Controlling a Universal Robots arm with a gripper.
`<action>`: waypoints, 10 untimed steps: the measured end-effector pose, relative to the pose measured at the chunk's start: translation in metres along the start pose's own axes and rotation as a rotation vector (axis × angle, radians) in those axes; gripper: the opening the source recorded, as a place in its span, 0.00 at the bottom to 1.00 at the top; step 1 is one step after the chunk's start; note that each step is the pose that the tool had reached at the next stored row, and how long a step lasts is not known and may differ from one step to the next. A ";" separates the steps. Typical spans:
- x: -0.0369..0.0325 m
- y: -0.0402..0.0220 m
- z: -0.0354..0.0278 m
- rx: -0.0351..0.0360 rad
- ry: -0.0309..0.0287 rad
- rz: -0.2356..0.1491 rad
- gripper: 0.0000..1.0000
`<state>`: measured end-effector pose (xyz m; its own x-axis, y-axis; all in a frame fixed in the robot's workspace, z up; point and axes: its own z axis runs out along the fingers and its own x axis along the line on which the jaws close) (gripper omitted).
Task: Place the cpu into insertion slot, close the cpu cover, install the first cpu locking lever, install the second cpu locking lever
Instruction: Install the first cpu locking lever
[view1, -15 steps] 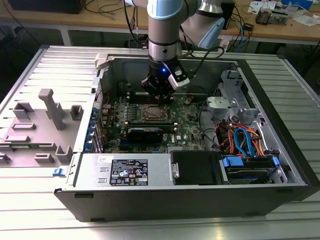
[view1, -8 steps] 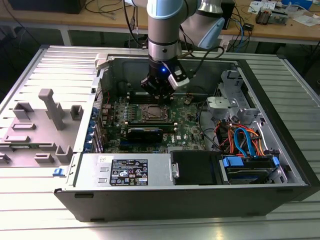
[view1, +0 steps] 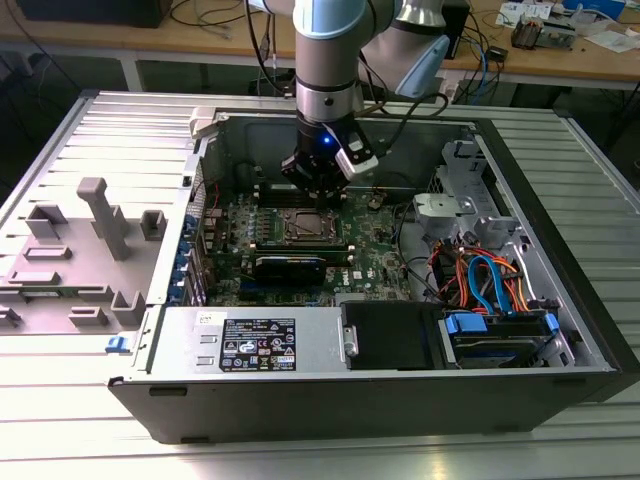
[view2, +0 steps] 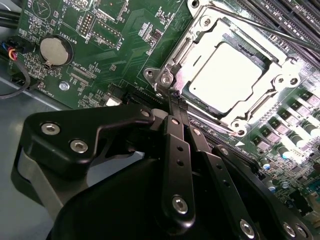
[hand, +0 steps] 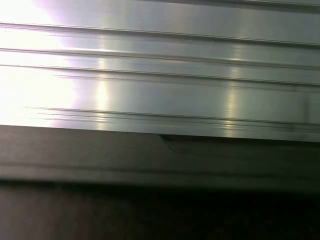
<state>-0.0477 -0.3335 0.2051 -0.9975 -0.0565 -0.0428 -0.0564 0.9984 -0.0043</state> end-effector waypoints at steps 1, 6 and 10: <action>0.0000 0.0000 0.0004 -0.0001 0.0000 0.000 0.11; 0.0001 -0.0001 0.0023 0.0001 0.0000 0.000 0.11; 0.0001 0.0001 0.0035 -0.0003 -0.0003 0.000 0.11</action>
<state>-0.0477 -0.3335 0.2015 -0.9975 -0.0565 -0.0431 -0.0564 0.9984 -0.0040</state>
